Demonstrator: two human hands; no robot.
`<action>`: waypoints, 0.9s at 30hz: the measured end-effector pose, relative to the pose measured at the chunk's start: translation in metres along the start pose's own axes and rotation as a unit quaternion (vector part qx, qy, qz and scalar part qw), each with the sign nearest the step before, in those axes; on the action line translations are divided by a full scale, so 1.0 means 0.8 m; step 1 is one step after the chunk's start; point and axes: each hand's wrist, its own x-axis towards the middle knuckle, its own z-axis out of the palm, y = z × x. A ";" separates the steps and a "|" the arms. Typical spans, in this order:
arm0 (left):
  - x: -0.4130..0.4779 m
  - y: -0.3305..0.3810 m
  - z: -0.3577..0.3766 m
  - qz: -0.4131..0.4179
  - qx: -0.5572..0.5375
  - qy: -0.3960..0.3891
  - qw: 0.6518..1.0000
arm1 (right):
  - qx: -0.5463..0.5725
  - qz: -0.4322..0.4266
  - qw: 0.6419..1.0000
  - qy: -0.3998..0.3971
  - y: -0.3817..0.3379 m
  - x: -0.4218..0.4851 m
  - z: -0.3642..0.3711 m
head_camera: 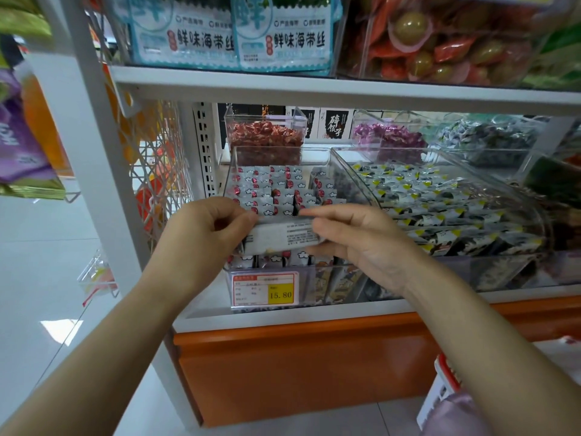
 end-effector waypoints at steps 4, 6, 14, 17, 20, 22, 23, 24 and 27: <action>0.007 -0.003 0.000 0.010 0.002 0.021 1.000 | -0.045 -0.037 0.998 0.012 0.001 0.003 -0.002; 0.012 -0.004 -0.002 0.034 0.042 0.055 0.997 | -0.020 -0.056 0.996 0.074 0.000 0.007 -0.004; 0.037 -0.023 0.009 0.100 0.350 -0.057 0.930 | -0.111 -0.105 0.960 0.235 -0.002 0.026 -0.004; 0.046 -0.024 0.019 0.092 0.472 -0.130 0.867 | -0.136 -0.110 0.954 0.244 -0.003 0.033 0.005; 0.053 -0.025 0.023 0.085 0.532 -0.157 0.828 | -0.146 -0.115 0.950 0.253 -0.004 0.039 0.010; 0.051 -0.024 0.022 0.093 0.527 -0.157 0.830 | -0.170 -0.128 0.945 0.248 -0.006 0.045 0.014; 0.048 -0.025 0.021 0.099 0.515 -0.151 0.838 | -0.188 -0.139 0.942 0.241 -0.007 0.049 0.017; 0.044 -0.025 0.018 0.107 0.503 -0.145 0.846 | -0.207 -0.149 0.939 0.230 -0.008 0.055 0.021; 0.027 -0.031 0.012 0.144 0.476 -0.119 0.860 | -0.270 -0.178 0.926 0.195 -0.012 0.079 0.033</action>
